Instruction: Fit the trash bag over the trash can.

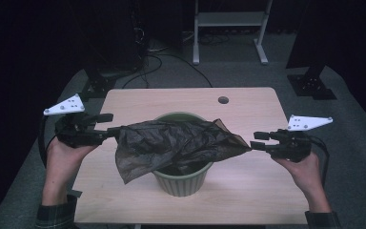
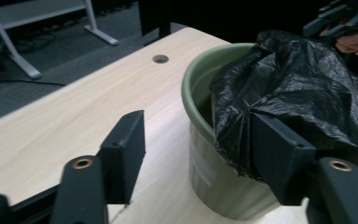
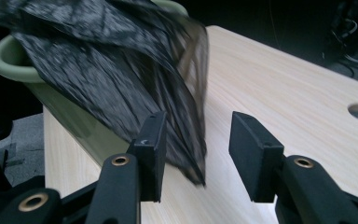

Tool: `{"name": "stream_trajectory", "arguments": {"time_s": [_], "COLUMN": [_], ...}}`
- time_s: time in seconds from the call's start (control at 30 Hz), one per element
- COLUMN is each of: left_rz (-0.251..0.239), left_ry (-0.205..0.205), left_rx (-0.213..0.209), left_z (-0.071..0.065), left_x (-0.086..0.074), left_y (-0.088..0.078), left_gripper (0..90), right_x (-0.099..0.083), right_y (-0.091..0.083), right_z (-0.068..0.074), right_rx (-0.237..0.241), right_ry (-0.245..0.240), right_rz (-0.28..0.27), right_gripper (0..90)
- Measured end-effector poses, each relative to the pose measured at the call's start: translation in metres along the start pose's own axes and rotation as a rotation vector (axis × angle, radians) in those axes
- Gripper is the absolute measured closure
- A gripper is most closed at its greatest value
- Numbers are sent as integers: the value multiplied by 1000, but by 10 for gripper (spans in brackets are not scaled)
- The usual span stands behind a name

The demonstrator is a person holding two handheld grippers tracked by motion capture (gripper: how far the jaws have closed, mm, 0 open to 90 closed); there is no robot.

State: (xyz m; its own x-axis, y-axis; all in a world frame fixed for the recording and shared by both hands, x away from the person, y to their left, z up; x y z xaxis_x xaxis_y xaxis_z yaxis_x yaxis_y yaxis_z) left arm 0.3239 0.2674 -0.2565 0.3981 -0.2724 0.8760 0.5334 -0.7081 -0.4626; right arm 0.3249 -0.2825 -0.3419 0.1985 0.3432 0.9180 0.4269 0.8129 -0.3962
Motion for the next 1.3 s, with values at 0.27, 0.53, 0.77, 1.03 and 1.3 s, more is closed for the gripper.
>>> {"name": "stream_trajectory", "arguments": {"time_s": [0.27,0.53,0.77,1.03,1.3], "left_rz": [-6,7,17,35,10], "left_ry": [4,-8,-11,-7,-32], "left_rx": [-7,-24,-55,-83,-75], "left_z": [-1,0,-4,-9,-3], "left_x": [3,-7,-18,-28,-42], "left_y": [6,14,22,29,11], "left_gripper": [291,292,292,279,244], "right_x": [25,56,78,91,87], "right_y": [21,60,88,109,109], "right_z": [13,28,37,38,27], "right_rx": [60,119,141,146,100], "right_ry": [-48,-100,-135,-180,-150], "right_rz": [-37,-46,-51,-18,14], "right_gripper": [497,425,416,830,898]}}
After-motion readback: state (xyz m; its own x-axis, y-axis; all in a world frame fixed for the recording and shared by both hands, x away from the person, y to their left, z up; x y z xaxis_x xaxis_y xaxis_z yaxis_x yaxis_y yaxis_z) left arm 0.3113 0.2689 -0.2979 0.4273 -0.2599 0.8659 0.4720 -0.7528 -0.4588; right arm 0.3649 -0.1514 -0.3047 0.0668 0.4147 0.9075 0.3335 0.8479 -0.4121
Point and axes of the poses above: each handheld gripper's, and its own axes: y roughly forward along the jaws, x roughly out of its top, z roughly to its left, the point moved 1 cm from there along y, roughly forward along the jaws, and after that the axes turned 7 degrees about -y, right-handed, at the moved point
